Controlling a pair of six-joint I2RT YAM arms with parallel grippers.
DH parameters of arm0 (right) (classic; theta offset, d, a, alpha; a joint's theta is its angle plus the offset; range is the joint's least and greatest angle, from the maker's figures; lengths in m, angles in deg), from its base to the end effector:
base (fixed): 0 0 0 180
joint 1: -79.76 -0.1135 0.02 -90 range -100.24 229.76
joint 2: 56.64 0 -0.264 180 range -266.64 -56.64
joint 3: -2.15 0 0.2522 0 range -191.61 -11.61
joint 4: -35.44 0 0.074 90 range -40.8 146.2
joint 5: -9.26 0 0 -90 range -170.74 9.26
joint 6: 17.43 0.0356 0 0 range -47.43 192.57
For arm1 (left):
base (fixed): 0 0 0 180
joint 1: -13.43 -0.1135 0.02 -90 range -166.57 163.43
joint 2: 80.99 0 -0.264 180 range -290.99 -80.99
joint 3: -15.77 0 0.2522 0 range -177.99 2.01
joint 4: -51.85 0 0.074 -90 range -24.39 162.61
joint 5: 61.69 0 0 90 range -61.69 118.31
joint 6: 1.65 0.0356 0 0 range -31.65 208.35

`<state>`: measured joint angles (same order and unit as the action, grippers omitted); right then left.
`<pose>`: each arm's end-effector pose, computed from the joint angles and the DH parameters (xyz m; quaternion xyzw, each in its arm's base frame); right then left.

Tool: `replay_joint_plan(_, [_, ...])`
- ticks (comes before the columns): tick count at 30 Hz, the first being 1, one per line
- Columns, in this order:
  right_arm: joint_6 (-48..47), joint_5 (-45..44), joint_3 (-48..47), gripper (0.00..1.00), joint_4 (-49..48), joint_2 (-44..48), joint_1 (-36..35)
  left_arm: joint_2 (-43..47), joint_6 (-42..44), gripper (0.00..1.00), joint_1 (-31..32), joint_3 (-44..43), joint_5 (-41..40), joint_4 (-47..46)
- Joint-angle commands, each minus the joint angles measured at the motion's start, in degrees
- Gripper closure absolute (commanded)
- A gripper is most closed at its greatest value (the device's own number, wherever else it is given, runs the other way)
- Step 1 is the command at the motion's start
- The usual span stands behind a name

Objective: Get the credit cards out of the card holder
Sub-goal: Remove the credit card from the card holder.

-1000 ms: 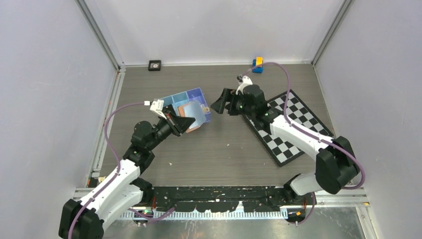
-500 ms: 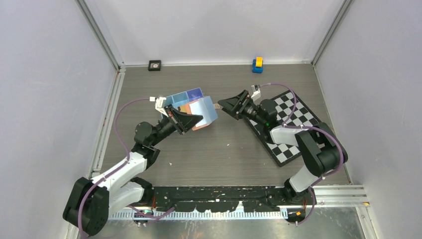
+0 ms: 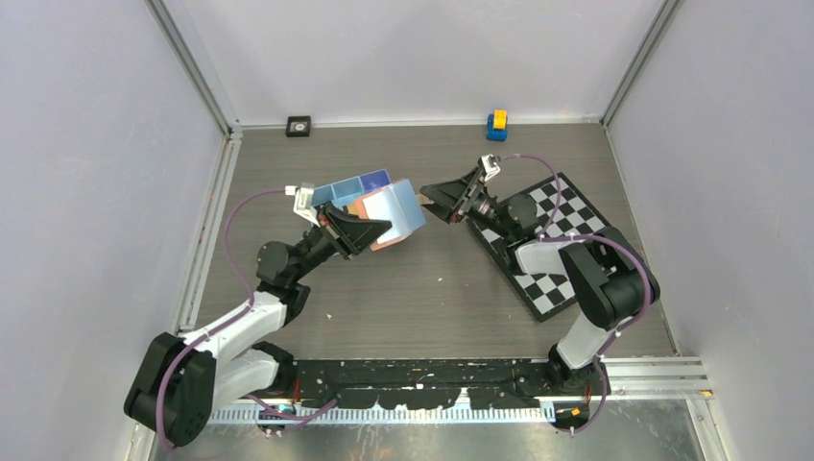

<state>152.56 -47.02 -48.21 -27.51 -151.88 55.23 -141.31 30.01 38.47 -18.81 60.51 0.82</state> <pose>0.2841 0.1514 0.2306 0.0537 0.6067 0.7168 0.3394 0.1828 -0.1063 0.2778 0.0771 0.5597 -0.6506 0.5074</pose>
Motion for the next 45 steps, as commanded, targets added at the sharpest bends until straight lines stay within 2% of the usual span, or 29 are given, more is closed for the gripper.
replay_joint_plan(1, [2.3,4.4,-4.2,0.11,-4.0,-3.0,-1.9,0.7,-0.6,1.0,-0.1,0.0,0.4,-6.7])
replay_joint_plan(7, [3.8,5.8,-5.2,0.11,-5.6,-4.1,-2.6,1.4,-0.4,1.0,-0.1,0.7,-0.5,-7.5])
replay_joint_plan(9, [4.1,6.4,-5.4,0.17,-5.7,-3.3,-2.7,1.2,0.0,1.0,-0.1,0.5,-1.2,-5.6])
replay_joint_plan(11, [3.8,6.6,-5.2,0.29,-5.7,-1.8,-2.7,1.2,1.1,1.0,-0.1,0.3,-2.3,-2.7])
replay_joint_plan(16, [2.6,6.6,-4.6,0.48,-5.6,-0.1,-2.6,4.0,7.1,1.0,-0.1,-1.4,-8.0,14.4])
replay_joint_plan(21, [1.0,6.2,-4.3,0.53,-3.4,0.1,-2.1,7.4,12.1,1.0,-0.1,-2.9,-13.3,27.0])
replay_joint_plan(26, [-5.8,5.1,-3.9,0.55,5.4,3.1,-2.1,6.7,12.7,1.0,-0.1,-3.8,-12.8,28.7])
replay_joint_plan(33, [-12.1,3.9,-4.3,0.73,15.9,5.8,-2.2,5.3,12.5,1.0,-0.1,-4.3,-11.0,27.8])
replay_joint_plan(39, [-20.7,1.9,-7.2,0.79,30.1,7.5,-3.5,6.0,13.2,1.0,-0.1,-4.2,-11.4,28.3])
replay_joint_plan(45, [-24.2,1.5,-8.6,0.84,34.7,7.9,-5.0,5.2,13.5,1.0,-0.1,-4.8,-11.6,29.5])
